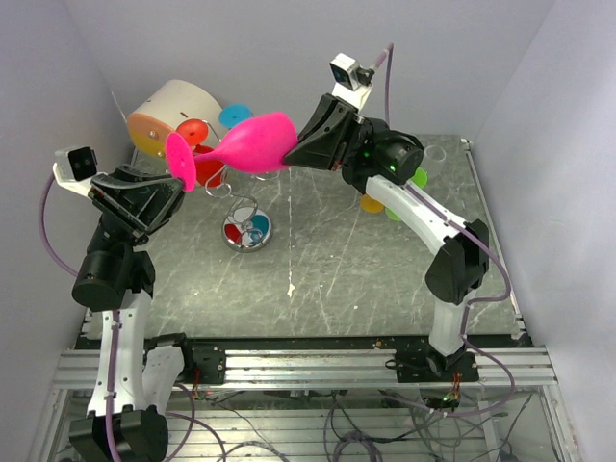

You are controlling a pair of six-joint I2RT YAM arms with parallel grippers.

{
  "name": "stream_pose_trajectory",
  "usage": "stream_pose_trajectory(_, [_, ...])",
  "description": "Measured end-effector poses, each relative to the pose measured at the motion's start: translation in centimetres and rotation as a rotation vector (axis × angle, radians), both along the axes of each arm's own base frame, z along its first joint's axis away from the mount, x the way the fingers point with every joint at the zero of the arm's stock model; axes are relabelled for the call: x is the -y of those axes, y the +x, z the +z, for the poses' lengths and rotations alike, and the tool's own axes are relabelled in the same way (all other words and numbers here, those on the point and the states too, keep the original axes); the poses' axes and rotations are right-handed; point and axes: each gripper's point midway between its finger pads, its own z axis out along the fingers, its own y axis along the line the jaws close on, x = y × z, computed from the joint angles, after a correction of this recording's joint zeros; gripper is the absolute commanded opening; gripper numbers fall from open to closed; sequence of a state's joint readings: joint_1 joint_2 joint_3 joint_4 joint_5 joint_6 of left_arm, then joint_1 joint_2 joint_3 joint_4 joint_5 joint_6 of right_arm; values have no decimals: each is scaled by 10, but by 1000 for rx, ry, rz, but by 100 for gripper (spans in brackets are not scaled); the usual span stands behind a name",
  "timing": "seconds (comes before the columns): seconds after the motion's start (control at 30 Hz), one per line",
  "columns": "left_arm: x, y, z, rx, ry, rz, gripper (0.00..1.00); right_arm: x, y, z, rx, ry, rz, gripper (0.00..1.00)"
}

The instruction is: Take the wine glass off the wine glass rack

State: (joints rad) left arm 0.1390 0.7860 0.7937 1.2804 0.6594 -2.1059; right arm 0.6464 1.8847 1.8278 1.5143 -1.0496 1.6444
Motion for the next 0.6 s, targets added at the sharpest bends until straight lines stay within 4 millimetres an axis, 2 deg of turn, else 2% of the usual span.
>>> stream_pose_trajectory(0.13, [2,9,-11,-81,15,7,53,13,-4,-6,16,-27,-75,0])
stream_pose_trajectory(0.2, [3,14,-17,-121,35,29,52,23,0,-2,28,-40,-156,0])
stream_pose_trajectory(0.27, [4,22,-23,-157,59,63,52,35,6,13,43,-42,-289,0])
stream_pose_trajectory(0.33, [5,33,-29,-201,93,106,52,49,17,41,50,-11,-485,0])
stream_pose_trajectory(0.47, [3,63,-33,-305,227,289,51,97,34,98,62,85,-948,0])
stream_pose_trajectory(0.5, [0,69,-30,-323,269,358,51,116,44,109,37,99,-1104,0])
stream_pose_trajectory(0.6, [-14,74,-16,-328,371,565,51,172,79,113,-57,84,-1488,0])
